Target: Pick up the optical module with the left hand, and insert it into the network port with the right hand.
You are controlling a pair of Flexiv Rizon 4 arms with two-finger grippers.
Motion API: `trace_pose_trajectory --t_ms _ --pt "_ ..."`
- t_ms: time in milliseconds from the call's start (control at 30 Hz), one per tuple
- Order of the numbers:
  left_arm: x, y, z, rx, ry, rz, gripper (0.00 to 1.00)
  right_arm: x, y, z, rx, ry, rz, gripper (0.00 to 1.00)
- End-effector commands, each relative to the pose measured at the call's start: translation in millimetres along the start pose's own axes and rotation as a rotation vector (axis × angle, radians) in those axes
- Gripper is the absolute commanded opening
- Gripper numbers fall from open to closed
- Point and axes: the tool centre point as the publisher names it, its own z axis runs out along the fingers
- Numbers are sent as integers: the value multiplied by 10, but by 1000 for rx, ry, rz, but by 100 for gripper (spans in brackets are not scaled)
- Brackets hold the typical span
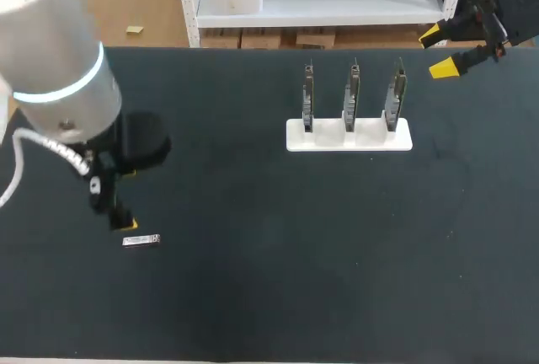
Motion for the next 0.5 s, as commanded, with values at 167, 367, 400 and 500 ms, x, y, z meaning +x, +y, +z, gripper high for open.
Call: trace_pose_trajectory --t_ms 167,367,400,500 --pt "127 -7 294 51 -22 51 100 1 6 2 2 0 -1 100" --pt "142 -30 408 87 -30 73 100 1 6 2 2 0 -1 100" --pt "138 -34 419 92 -33 76 100 1 6 2 2 0 -1 100" --pt "105 -62 473 103 -30 84 100 1 6 2 2 0 -1 100"
